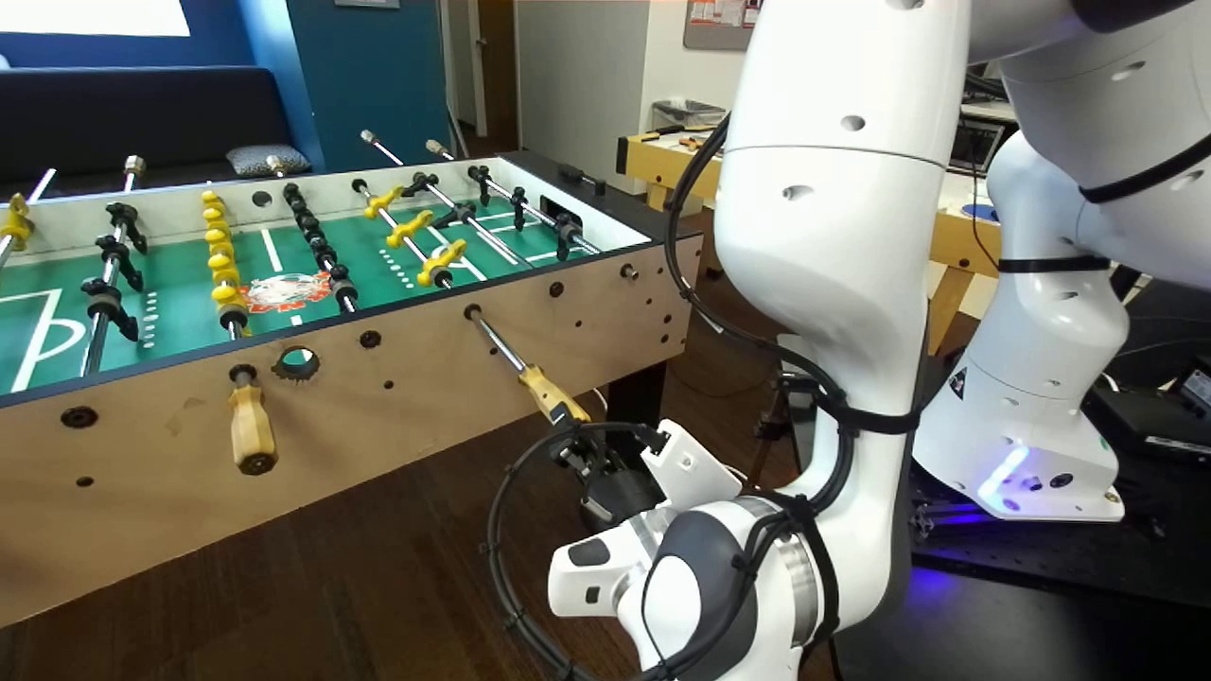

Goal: Turn the right rod clockwise

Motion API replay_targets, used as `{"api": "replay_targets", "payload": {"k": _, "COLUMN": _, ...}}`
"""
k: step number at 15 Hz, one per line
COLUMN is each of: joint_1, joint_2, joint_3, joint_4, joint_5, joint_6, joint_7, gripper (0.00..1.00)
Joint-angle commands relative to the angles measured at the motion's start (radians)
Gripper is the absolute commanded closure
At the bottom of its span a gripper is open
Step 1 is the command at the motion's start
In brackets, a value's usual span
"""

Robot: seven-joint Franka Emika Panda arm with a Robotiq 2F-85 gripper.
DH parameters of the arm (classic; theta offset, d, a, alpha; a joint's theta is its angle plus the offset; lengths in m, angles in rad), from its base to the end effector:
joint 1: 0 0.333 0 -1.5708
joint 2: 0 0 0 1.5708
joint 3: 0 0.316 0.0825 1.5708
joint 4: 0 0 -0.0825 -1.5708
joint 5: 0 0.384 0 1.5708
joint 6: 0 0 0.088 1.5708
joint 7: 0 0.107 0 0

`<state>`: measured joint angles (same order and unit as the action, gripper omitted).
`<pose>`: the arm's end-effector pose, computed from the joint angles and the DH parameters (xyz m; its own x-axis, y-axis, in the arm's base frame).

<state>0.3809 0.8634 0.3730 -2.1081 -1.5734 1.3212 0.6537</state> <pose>0.3997 0.2326 0.0449 0.6158 0.4332 -0.6582 0.5649 0.3396 0.7520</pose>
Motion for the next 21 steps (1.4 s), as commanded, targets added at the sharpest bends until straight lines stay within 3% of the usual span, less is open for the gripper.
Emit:
{"api": "replay_targets", "payload": {"k": 1, "joint_1": 0.009, "joint_2": 0.001, "joint_3": -0.008, "joint_4": 0.004, "joint_5": 0.004, "joint_6": 0.003, "joint_7": -0.001, "gripper": 0.58}}
{"api": "replay_targets", "payload": {"k": 2, "joint_1": 0.01, "joint_2": 0.002, "joint_3": -0.008, "joint_4": 0.004, "joint_5": 0.004, "joint_6": 0.002, "joint_7": -0.001, "gripper": 0.58}}
{"api": "replay_targets", "payload": {"k": 3, "joint_1": 0.006, "joint_2": 0.0, "joint_3": -0.008, "joint_4": 0.001, "joint_5": 0.008, "joint_6": 0.005, "joint_7": 0.033, "gripper": 0.83}}
{"api": "replay_targets", "payload": {"k": 12, "joint_1": -0.03, "joint_2": 0.007, "joint_3": -0.006, "joint_4": -0.015, "joint_5": -0.011, "joint_6": 0.076, "joint_7": 0.518, "gripper": 0.83}}
{"api": "replay_targets", "payload": {"k": 21, "joint_1": -0.06, "joint_2": 0.0, "joint_3": -0.007, "joint_4": -0.066, "joint_5": -0.115, "joint_6": 0.119, "joint_7": 0.969, "gripper": 0.83}}
